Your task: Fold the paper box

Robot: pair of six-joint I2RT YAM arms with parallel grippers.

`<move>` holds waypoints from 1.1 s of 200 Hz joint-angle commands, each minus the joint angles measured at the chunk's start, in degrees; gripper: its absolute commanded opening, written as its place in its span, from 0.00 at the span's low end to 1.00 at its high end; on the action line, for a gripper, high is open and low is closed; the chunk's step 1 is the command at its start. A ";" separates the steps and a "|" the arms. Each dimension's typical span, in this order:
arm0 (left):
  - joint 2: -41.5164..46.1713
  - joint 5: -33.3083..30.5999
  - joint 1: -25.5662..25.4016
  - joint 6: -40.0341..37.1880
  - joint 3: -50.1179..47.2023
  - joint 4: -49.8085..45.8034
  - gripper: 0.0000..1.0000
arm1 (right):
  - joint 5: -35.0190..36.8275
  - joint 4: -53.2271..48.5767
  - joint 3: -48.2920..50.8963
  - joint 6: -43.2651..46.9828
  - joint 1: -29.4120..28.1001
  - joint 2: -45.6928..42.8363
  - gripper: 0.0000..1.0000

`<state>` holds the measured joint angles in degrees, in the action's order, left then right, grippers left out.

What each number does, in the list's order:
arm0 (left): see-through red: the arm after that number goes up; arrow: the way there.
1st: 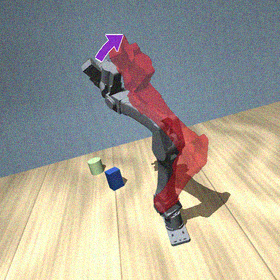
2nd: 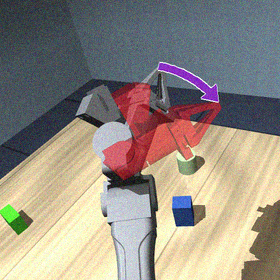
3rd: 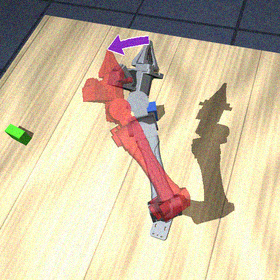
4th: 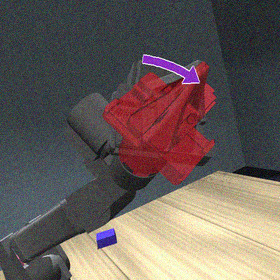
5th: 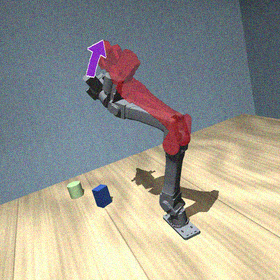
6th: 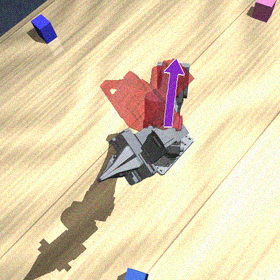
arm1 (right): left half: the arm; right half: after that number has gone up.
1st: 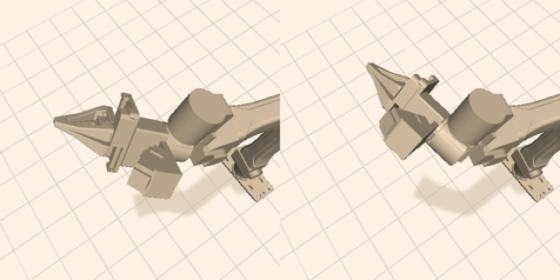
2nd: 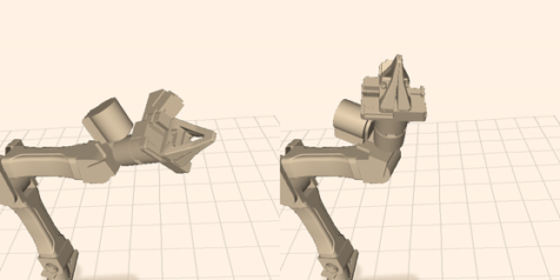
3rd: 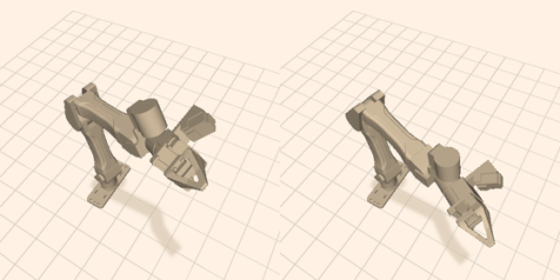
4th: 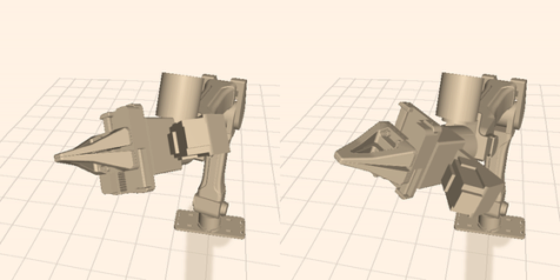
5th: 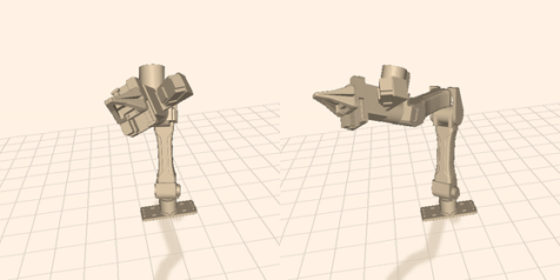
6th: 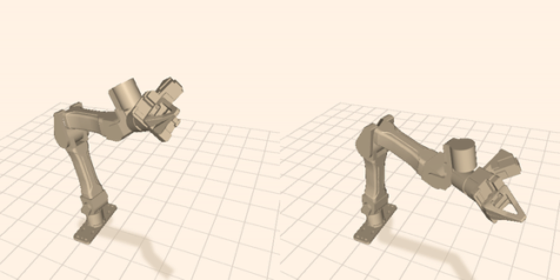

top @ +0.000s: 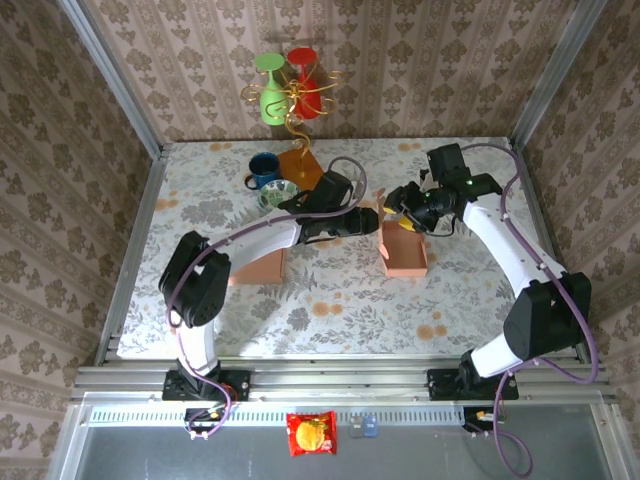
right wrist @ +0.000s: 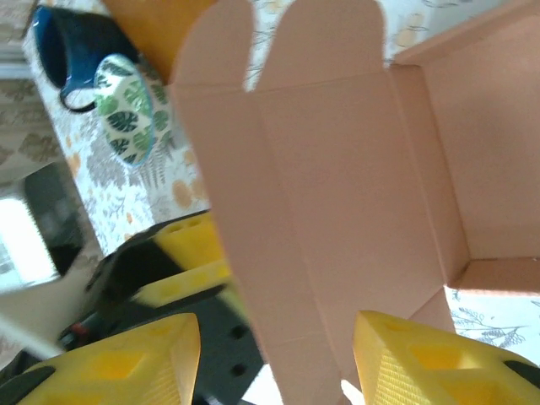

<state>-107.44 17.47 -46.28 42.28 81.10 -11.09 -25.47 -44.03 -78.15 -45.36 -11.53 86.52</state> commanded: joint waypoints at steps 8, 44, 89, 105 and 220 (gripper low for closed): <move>-1.36 1.24 -0.78 -1.14 2.37 -1.26 0.52 | -4.13 -2.94 -2.89 5.79 -0.40 1.71 0.52; -2.14 1.47 -1.45 -1.19 3.29 -1.29 0.52 | -4.00 -4.97 -4.04 6.90 -0.36 4.10 0.49; -3.20 2.04 -2.14 -1.33 4.12 -1.51 0.50 | -2.58 -6.56 -5.26 8.14 -0.36 6.20 0.40; -3.48 2.04 -2.28 -1.42 4.33 -1.74 0.50 | -1.65 -7.27 -5.51 8.60 -0.38 6.62 0.37; 2.58 -3.96 -1.68 -5.06 0.95 -4.84 0.53 | 4.83 0.04 -2.69 -2.75 -0.51 4.81 0.00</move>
<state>-109.78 16.10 -48.12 40.25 83.64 -13.54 -23.79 -48.16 -81.95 -40.69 -11.57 94.02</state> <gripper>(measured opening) 0.521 0.067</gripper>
